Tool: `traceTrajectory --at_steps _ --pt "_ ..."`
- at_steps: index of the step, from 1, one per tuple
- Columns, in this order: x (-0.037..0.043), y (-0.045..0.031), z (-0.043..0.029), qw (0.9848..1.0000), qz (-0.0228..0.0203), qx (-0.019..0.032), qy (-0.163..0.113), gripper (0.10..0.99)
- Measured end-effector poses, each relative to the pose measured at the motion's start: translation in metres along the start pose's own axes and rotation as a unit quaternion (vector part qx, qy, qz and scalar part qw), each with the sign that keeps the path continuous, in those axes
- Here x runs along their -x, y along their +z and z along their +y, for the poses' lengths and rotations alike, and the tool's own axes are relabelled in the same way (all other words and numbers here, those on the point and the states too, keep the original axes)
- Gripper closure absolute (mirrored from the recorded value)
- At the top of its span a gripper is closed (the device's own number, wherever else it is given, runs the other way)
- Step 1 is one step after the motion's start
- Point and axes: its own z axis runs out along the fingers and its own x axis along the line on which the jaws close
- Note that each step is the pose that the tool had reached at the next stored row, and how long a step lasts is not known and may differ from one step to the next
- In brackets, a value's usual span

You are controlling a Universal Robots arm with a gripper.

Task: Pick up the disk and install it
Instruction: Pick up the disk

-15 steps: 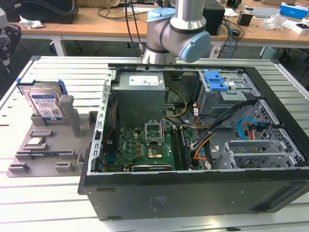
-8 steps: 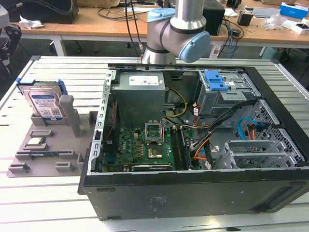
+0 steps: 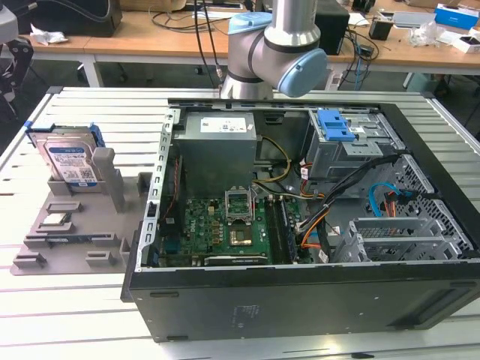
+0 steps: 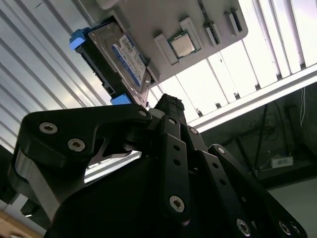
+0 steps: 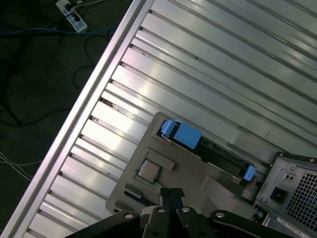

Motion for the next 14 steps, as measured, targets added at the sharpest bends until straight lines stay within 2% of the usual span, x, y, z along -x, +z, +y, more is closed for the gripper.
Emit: traceTrajectory --at_steps 5,14 --pt "0.0 0.0 0.0 0.9996 0.0013 0.0007 -0.028 0.98" --pt "0.0 0.0 0.0 0.9985 0.0025 0.0013 -0.056 0.98"
